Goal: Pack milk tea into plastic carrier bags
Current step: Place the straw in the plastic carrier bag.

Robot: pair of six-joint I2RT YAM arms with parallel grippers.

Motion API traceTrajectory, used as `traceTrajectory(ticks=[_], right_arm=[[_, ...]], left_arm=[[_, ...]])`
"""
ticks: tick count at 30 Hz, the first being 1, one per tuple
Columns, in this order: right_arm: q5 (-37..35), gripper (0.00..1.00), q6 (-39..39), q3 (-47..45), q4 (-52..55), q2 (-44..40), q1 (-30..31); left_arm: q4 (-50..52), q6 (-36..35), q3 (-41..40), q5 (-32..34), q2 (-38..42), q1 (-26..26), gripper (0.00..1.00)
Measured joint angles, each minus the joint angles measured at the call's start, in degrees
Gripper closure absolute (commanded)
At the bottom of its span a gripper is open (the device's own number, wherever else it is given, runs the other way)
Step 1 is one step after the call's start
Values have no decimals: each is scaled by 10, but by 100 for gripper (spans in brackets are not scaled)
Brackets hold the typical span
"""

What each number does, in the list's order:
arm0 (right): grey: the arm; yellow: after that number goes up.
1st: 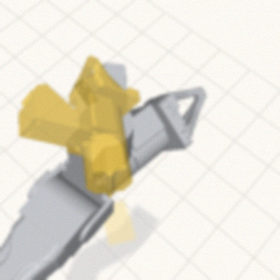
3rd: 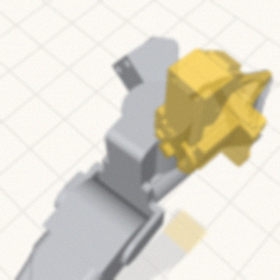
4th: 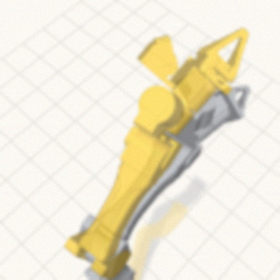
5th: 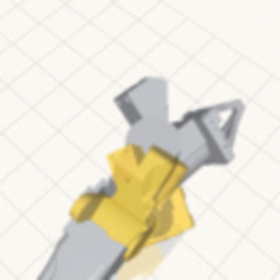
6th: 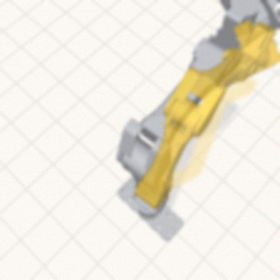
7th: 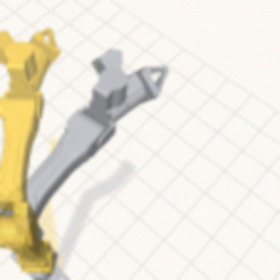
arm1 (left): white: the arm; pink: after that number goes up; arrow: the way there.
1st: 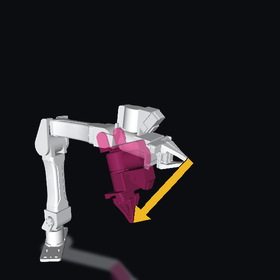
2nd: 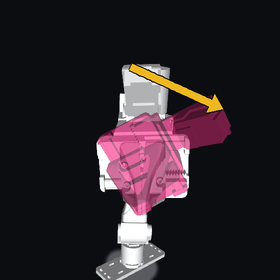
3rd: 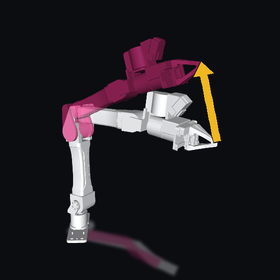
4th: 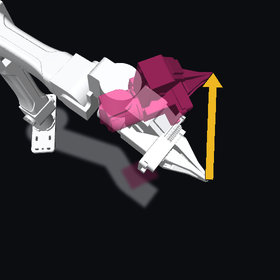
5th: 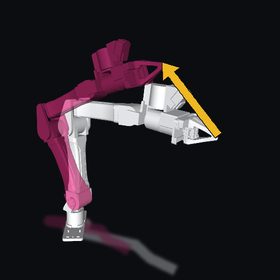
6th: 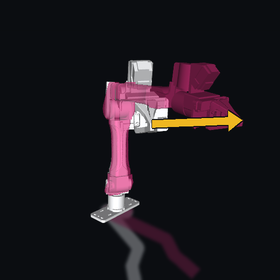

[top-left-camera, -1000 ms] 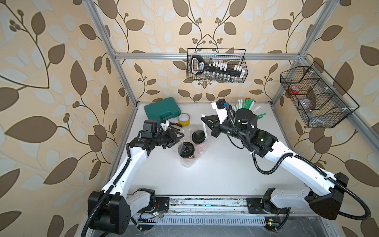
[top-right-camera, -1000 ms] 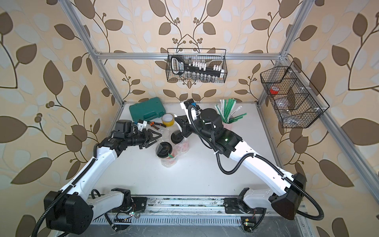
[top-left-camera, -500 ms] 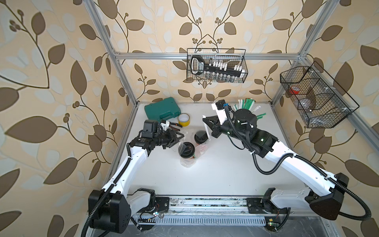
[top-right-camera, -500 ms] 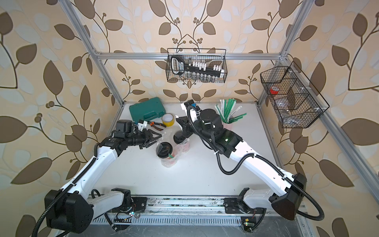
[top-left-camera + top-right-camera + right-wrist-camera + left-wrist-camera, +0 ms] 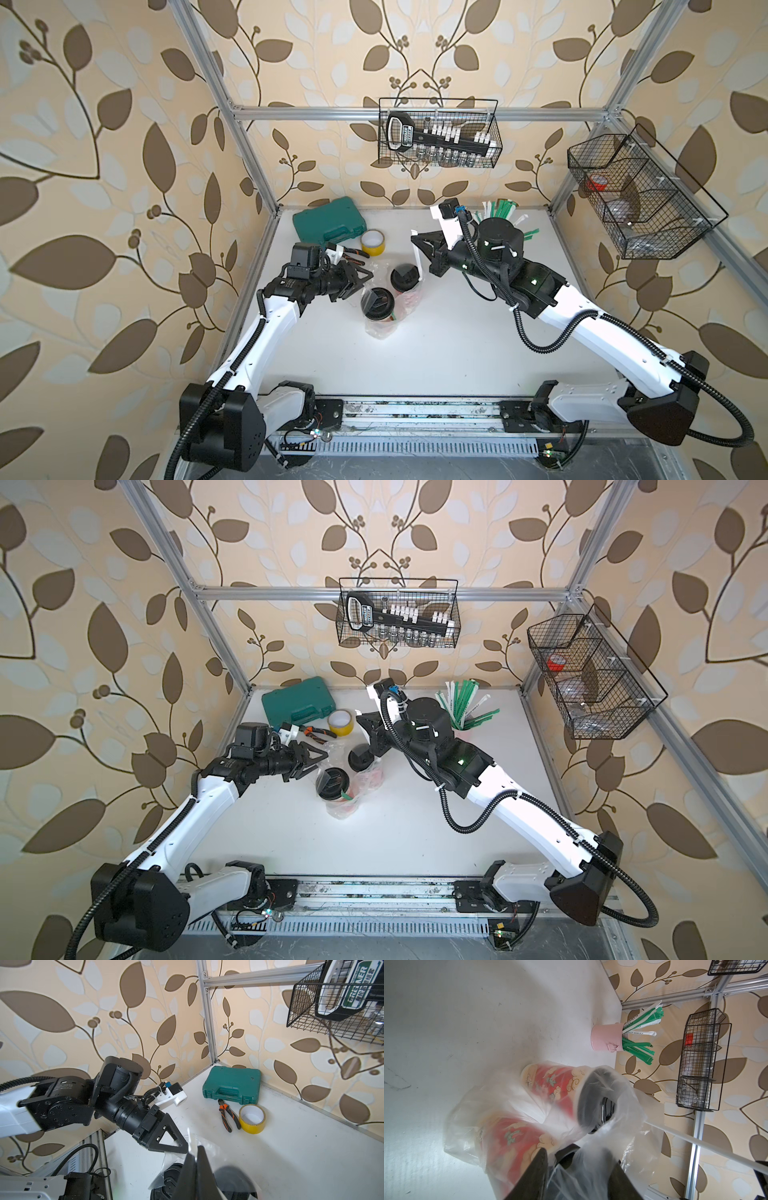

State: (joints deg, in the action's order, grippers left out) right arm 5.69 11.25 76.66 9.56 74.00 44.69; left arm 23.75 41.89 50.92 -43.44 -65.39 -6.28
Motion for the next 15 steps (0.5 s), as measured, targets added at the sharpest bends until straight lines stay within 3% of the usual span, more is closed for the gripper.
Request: traceTrajectory(ticks=[15], right_arm=[[-17, 100, -8, 1, -2, 16, 0]], left_arm=[[0, 0, 0, 0, -1, 0, 57]])
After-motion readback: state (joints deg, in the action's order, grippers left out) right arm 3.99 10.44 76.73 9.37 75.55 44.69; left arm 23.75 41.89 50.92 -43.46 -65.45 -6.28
